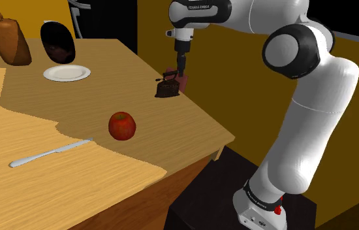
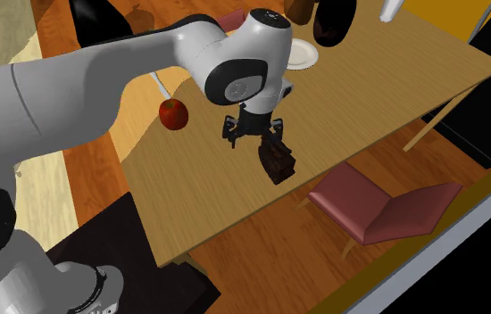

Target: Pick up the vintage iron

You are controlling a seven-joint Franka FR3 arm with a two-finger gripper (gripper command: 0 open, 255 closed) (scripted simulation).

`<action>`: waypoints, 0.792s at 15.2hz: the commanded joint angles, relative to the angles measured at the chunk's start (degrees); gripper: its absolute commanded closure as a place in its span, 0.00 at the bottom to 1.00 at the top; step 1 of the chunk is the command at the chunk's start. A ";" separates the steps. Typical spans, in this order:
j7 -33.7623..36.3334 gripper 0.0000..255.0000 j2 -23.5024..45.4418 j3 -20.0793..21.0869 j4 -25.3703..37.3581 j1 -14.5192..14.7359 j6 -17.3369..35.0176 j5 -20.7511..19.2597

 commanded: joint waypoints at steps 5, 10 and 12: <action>-10.33 0.00 15.88 2.13 20.24 -2.20 -3.88 2.67; -12.31 0.00 19.44 2.88 23.00 -2.56 -2.87 2.99; -12.34 0.00 19.26 2.89 21.16 -2.41 -1.22 2.97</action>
